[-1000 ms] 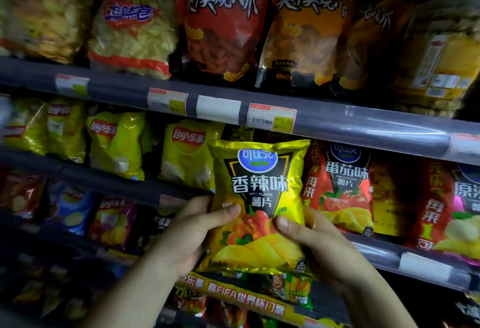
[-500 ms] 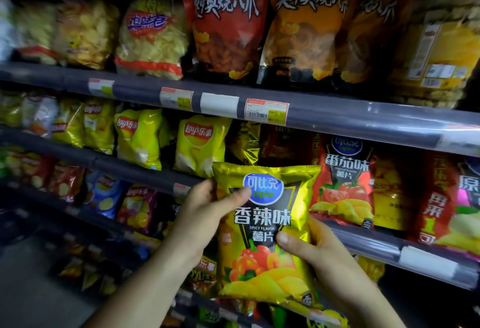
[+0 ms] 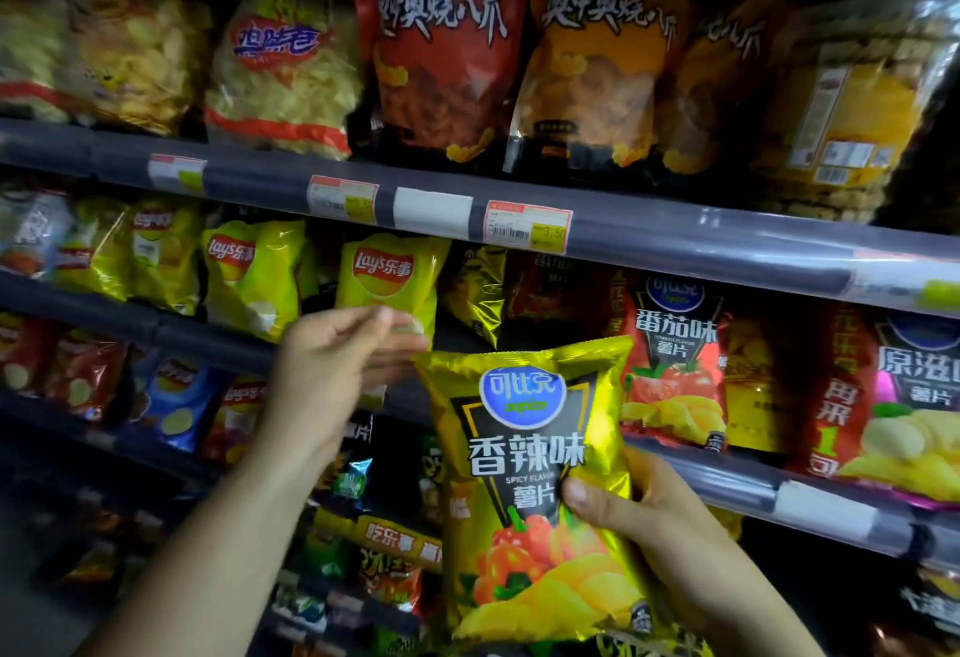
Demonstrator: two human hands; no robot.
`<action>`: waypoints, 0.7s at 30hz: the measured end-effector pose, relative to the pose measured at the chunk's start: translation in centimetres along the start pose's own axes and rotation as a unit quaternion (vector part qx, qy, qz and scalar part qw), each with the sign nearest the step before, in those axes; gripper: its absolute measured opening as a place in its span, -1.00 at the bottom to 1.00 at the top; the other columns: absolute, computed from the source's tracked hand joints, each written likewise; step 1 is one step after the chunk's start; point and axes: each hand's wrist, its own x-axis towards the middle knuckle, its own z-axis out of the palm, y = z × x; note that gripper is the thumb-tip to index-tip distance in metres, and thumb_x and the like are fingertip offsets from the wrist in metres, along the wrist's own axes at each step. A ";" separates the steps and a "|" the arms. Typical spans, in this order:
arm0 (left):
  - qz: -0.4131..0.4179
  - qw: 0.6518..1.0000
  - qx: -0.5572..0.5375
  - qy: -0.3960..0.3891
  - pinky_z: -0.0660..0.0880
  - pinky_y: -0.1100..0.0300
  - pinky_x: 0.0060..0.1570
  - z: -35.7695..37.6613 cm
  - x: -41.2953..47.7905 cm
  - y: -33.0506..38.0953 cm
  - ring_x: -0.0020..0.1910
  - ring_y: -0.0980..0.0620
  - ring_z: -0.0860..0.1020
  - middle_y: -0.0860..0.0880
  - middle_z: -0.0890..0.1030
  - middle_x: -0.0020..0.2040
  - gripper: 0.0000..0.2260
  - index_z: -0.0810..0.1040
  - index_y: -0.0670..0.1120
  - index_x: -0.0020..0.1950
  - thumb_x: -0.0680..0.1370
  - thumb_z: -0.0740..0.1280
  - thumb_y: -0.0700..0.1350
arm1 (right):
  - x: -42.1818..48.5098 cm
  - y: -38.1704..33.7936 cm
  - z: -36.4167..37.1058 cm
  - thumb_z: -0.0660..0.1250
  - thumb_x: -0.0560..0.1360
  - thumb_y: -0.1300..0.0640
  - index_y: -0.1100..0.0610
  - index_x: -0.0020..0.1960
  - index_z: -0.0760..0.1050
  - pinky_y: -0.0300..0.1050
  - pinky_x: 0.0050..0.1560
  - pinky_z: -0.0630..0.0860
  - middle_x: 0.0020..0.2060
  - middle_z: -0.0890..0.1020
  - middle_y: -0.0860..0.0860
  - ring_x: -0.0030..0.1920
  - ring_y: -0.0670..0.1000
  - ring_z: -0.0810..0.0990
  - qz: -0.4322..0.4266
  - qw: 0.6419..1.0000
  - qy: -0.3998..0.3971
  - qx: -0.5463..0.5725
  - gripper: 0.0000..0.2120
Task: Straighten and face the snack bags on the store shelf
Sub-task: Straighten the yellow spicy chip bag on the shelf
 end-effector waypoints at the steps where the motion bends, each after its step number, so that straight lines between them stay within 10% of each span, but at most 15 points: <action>1: 0.008 1.000 -0.004 0.009 0.65 0.25 -0.26 -0.9 0.7 0.3 -0.23 0.02 0.75 -0.07 0.77 -0.22 -0.79 0.65 -0.15 -0.01 0.66 0.21 -0.21 | 0.1 0.0 0.0 0.73 0.08 -0.14 0.02 0.08 0.72 0.39 0.21 0.59 0.08 0.76 0.24 0.10 0.32 0.74 -0.001 1.000 0.005 0.007 -0.39; 8: -0.110 0.982 -0.038 -0.148 0.65 0.06 0.02 -0.2 0.4 -1.6 0.08 -0.14 0.70 -0.13 0.74 -0.01 -0.78 0.68 0.00 0.08 0.60 0.26 0.02 | 2.1 0.1 0.5 0.70 0.13 -0.13 0.09 0.25 0.59 0.41 0.21 0.58 0.09 0.77 0.18 0.09 0.29 0.75 -0.004 0.991 0.131 0.005 -0.24; 12: -0.141 0.939 0.054 -0.308 0.54 0.07 0.19 1.2 -0.6 -3.5 0.12 0.18 0.67 0.18 0.73 0.10 -0.54 0.64 0.18 0.15 0.29 0.54 0.25 | 3.7 -0.4 1.9 0.66 0.28 -0.10 0.09 0.23 0.60 0.38 0.17 0.60 0.06 0.77 0.20 0.06 0.29 0.76 -0.035 0.985 0.167 -0.009 -0.40; 21: -0.112 0.957 -0.004 -0.266 0.62 0.08 0.11 1.3 3.7 -5.6 0.05 0.03 0.71 0.01 0.76 0.02 -0.73 0.70 -0.05 0.07 0.39 0.52 -0.06 | 5.4 -0.7 2.0 0.67 0.23 -0.11 0.12 0.23 0.59 -0.05 -0.08 0.67 0.03 0.79 0.09 0.01 0.13 0.78 -0.041 0.979 0.161 -0.116 -0.34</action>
